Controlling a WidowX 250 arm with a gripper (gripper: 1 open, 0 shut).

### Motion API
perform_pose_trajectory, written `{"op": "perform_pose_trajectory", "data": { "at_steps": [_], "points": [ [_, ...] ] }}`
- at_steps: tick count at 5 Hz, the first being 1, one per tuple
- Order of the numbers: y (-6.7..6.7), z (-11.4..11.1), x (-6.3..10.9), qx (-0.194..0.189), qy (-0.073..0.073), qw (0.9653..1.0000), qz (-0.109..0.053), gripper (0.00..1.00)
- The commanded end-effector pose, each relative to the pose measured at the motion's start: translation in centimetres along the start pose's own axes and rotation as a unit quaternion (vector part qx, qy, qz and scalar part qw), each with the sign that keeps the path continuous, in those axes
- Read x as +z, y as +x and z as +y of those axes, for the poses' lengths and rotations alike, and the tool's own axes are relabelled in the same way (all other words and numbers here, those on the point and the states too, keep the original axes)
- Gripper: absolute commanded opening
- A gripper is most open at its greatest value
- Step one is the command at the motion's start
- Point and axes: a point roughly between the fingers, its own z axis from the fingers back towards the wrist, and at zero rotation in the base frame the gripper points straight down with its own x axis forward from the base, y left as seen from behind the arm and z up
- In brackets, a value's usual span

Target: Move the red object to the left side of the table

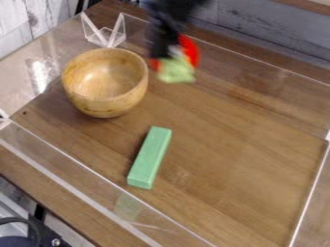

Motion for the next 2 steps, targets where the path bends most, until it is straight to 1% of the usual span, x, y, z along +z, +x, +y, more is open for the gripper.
{"op": "perform_pose_trajectory", "data": {
  "at_steps": [1,2],
  "points": [
    [-3.9,2.1,0.8,0.033,0.011,0.9994,-0.009,0.0],
    [-7.2,3.2,0.7,0.084,0.009,0.9964,-0.005,0.0]
  ]
}}
